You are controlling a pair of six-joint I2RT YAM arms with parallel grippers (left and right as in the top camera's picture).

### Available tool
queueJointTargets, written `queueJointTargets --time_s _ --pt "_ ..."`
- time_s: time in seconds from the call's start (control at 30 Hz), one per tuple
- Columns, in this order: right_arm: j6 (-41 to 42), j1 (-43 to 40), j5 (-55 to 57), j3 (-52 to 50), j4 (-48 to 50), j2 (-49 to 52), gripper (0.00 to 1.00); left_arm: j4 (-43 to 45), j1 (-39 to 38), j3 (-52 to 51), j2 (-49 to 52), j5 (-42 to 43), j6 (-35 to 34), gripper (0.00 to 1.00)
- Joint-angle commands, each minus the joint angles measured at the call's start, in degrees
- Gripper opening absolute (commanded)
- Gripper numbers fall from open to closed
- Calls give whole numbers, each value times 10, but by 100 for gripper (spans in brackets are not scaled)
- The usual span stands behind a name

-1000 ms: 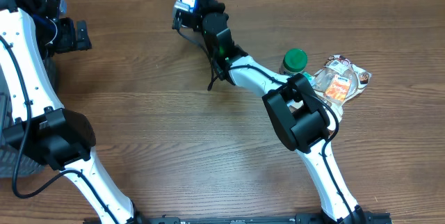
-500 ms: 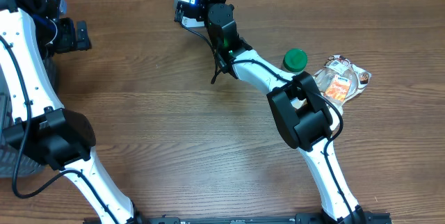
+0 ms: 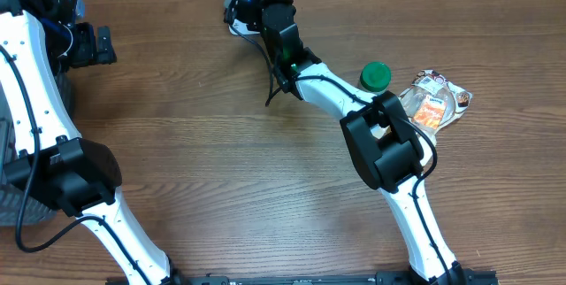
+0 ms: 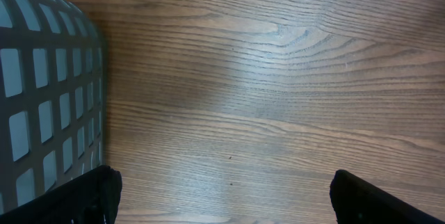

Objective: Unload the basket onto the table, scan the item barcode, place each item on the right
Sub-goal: 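Hold the wipes pack under the scanner, then carry the wipes pack right and drop it on the item pile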

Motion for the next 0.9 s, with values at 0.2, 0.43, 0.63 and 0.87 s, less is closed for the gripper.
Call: queueJointTargets --time_s 0.2,0.43,0.63,0.87 --pt "475 22 88 16 -232 -229 4 0 -4 11 -9 2 5 100" --pt "796 20 -96 16 -591 -383 4 0 -4 11 -9 3 5 100" --pt "822 -28 -169 16 -773 -475 4 0 -4 11 -9 2 5 100" --pt "834 -146 -170 16 -978 -534 4 0 -4 11 -9 3 5 100"
